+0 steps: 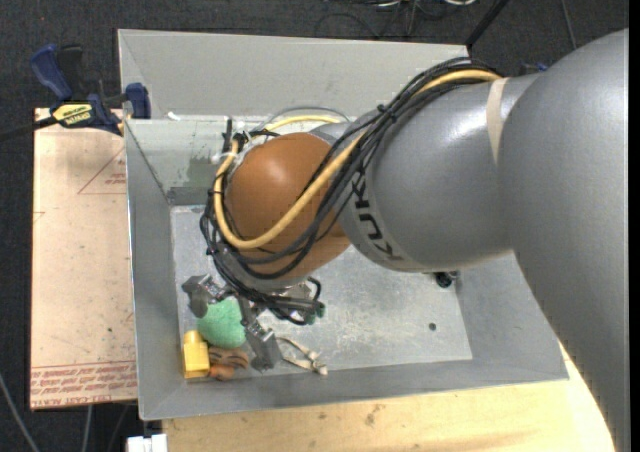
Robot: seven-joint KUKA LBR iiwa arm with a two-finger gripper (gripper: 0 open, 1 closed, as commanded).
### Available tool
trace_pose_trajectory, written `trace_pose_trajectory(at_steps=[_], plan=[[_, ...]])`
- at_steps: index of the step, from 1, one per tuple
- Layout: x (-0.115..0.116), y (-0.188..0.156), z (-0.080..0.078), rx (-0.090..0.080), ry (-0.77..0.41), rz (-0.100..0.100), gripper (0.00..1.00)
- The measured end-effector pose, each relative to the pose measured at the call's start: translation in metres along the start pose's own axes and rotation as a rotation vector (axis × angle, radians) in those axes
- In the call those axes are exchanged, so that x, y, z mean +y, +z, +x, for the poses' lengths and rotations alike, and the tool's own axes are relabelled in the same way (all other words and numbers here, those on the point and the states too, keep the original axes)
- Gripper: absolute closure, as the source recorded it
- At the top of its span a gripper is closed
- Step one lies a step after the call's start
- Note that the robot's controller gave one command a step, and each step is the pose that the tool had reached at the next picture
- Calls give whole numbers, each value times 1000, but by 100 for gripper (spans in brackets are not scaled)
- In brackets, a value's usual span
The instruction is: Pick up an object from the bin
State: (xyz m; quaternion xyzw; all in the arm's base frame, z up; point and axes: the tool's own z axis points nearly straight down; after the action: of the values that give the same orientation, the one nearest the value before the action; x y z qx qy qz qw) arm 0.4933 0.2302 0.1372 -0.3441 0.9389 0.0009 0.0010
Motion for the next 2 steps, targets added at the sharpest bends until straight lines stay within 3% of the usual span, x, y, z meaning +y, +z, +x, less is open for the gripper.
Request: trace_pose_trajectory(at_steps=[1,2], plan=[[-12,52,-2,4,215,1,100],[-12,52,-2,4,215,1,100]])
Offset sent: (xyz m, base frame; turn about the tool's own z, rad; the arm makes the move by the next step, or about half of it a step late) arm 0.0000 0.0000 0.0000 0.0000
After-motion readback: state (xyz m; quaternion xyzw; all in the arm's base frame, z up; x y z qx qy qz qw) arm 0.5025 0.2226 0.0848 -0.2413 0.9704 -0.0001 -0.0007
